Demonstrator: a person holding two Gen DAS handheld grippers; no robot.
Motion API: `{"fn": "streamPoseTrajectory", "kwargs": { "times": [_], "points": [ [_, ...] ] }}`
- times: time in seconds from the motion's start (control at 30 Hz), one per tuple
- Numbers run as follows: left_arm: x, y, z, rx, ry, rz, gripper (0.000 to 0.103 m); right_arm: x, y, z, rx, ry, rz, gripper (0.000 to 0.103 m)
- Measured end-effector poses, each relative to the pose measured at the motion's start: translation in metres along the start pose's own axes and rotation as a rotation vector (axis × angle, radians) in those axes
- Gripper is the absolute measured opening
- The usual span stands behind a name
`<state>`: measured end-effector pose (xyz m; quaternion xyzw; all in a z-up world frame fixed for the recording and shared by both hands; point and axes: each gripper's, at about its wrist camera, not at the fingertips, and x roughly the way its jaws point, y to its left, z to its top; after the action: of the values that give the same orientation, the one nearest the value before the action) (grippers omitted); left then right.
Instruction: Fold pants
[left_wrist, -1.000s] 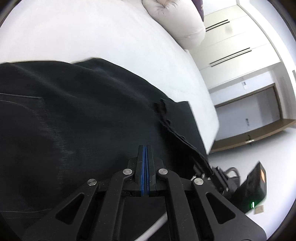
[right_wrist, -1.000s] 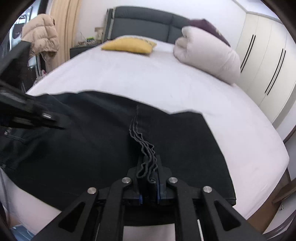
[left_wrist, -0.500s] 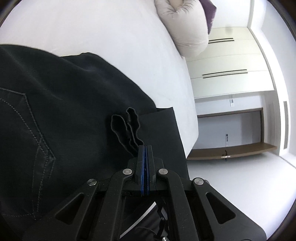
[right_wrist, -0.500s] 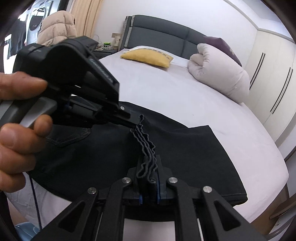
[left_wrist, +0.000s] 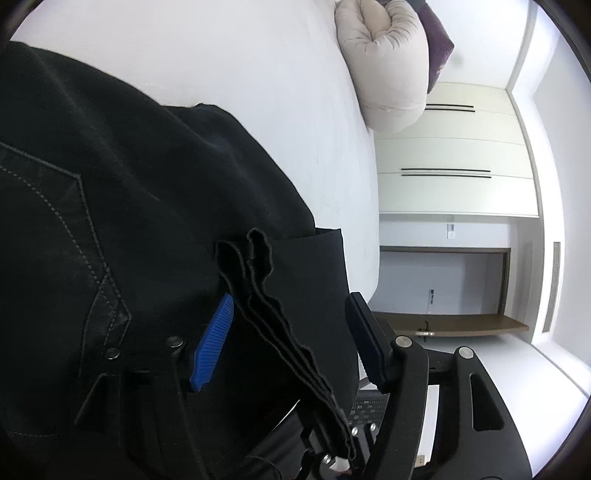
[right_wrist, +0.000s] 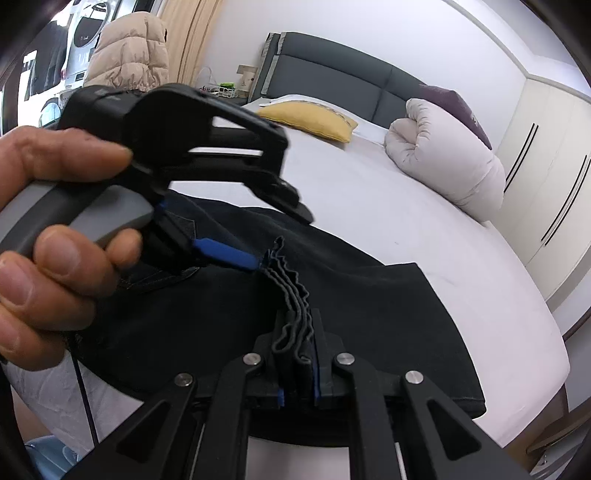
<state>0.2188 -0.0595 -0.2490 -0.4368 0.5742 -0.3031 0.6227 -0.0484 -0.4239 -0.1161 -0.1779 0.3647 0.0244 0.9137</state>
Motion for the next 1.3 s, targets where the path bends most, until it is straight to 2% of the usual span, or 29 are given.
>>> {"fn": "streamPoseTrajectory", "kwargs": {
  "times": [0.23, 0.3, 0.37, 0.43, 0.47, 0.53, 0.83, 1.0, 1.3],
  "points": [
    [0.005, -0.007, -0.002, 0.016, 0.045, 0.058, 0.061, -0.001, 0.002, 0.003, -0.006, 0.000, -0.001, 0.011],
    [0.011, -0.009, -0.001, 0.026, 0.065, 0.075, 0.056, -0.004, 0.005, 0.005, -0.021, -0.010, -0.003, 0.011],
    [0.017, -0.011, 0.000, 0.036, 0.085, 0.089, 0.037, -0.007, 0.009, 0.006, -0.041, -0.019, -0.002, 0.011],
    [0.025, -0.014, 0.001, 0.050, 0.102, 0.112, 0.025, -0.010, 0.014, 0.007, -0.056, -0.027, 0.003, 0.011],
    [0.027, -0.017, 0.002, 0.062, 0.103, 0.125, 0.015, -0.010, 0.015, 0.007, -0.062, -0.028, 0.005, 0.011],
    [0.027, -0.021, 0.005, 0.085, 0.106, 0.145, 0.007, -0.011, 0.020, 0.006, -0.074, -0.028, 0.009, 0.011],
    [0.028, -0.051, 0.015, 0.316, 0.141, 0.293, 0.006, -0.001, 0.044, 0.010, -0.156, -0.013, 0.037, 0.011],
    [0.033, -0.048, 0.017, 0.372, 0.168, 0.375, 0.006, 0.011, 0.062, 0.009, -0.206, 0.010, 0.061, 0.011],
    [0.040, -0.043, 0.007, 0.400, 0.150, 0.385, 0.006, 0.024, 0.080, -0.006, -0.263, 0.054, 0.081, 0.011]
  ]
}}
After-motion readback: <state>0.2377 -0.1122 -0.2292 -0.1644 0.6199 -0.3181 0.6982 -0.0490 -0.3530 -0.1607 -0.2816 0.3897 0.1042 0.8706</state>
